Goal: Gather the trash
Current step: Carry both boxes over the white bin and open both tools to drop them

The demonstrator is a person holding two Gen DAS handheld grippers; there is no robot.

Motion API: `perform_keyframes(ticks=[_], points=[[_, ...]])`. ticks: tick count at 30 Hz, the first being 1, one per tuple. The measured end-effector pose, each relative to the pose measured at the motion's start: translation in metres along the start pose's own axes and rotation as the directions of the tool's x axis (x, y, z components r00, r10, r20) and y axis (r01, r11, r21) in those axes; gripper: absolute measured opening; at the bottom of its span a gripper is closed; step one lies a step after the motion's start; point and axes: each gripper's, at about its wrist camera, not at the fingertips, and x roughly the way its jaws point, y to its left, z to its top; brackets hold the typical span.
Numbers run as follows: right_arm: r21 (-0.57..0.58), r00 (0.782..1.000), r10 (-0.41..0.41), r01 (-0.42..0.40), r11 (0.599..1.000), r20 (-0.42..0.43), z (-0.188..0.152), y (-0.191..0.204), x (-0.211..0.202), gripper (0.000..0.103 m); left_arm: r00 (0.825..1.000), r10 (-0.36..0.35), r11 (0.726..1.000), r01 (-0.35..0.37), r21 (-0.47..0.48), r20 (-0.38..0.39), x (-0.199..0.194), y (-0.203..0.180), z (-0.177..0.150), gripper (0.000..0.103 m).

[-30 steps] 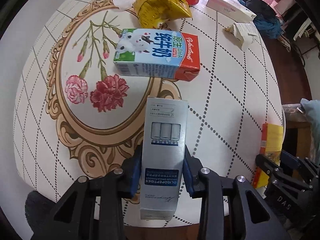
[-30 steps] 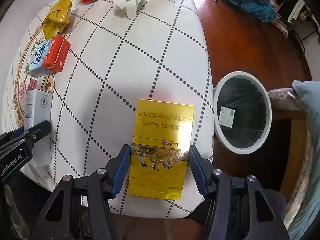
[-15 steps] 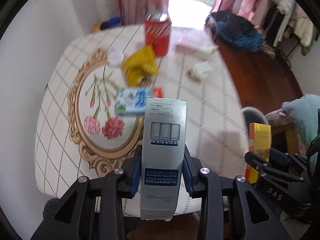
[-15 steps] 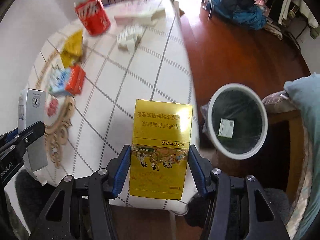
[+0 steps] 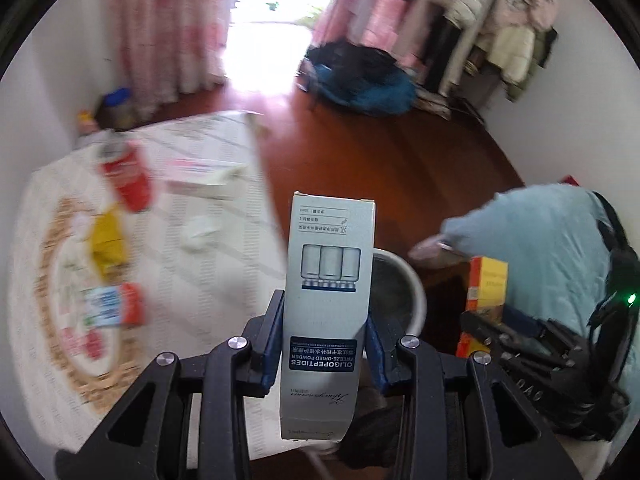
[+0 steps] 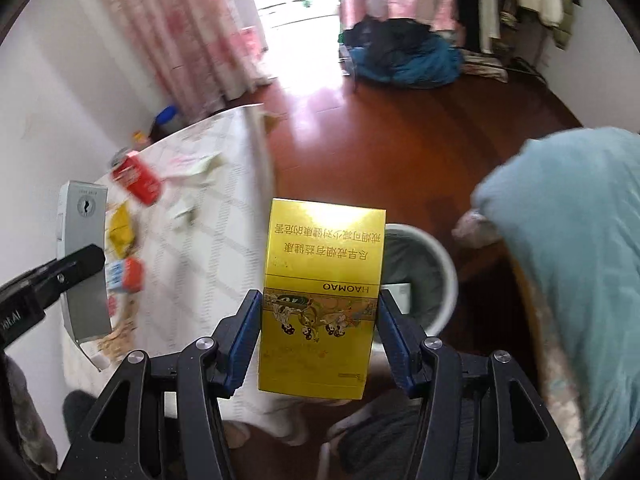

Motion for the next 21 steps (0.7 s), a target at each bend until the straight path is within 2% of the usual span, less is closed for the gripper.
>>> perform_keyframes(ticks=[3, 5, 8, 13, 17, 18, 19, 21], points=[[0.055, 0.999, -0.024, 0.027, 0.998, -0.045, 0.003, -0.044, 0.024, 0.059, 0.993, -0.077, 0.997, 0.078, 0.003, -0.084, 0.050, -0.027, 0.015, 0.032], [0.081, 0.996, -0.044, 0.050, 0.995, -0.082, 0.002, -0.067, 0.045, 0.059, 0.981, -0.124, 0.992, 0.126, 0.007, -0.152, 0.088, -0.044, 0.022, 0.033], [0.119, 0.988, -0.050, 0.067, 0.991, -0.144, -0.001, -0.099, 0.082, 0.059, 0.961, -0.147, 0.988, 0.154, 0.009, -0.235, 0.134, -0.064, 0.030, 0.033], [0.149, 0.975, -0.059, 0.091, 0.985, -0.212, 0.000, -0.128, 0.128, 0.059, 0.924, -0.147, 0.988, 0.151, -0.017, -0.353, 0.200, -0.081, 0.035, 0.034], [0.158, 0.968, -0.066, 0.107, 0.982, -0.243, 0.004, -0.143, 0.160, 0.059, 0.899, -0.158, 0.987, 0.151, -0.051, -0.408, 0.231, -0.083, 0.037, 0.035], [0.164, 0.967, -0.067, 0.110, 0.980, -0.247, 0.006, -0.147, 0.167, 0.059, 0.897, -0.162, 0.987, 0.152, -0.056, -0.412, 0.233, -0.084, 0.037, 0.042], [0.161, 0.965, -0.074, 0.117, 0.980, -0.252, 0.008, -0.149, 0.174, 0.059, 0.897, -0.155, 0.988, 0.146, -0.053, -0.414, 0.235, -0.084, 0.032, 0.062], [0.166, 0.964, -0.081, 0.125, 0.978, -0.252, 0.008, -0.152, 0.185, 0.059, 0.902, -0.150, 0.989, 0.141, -0.052, -0.404, 0.236, -0.083, 0.032, 0.088]])
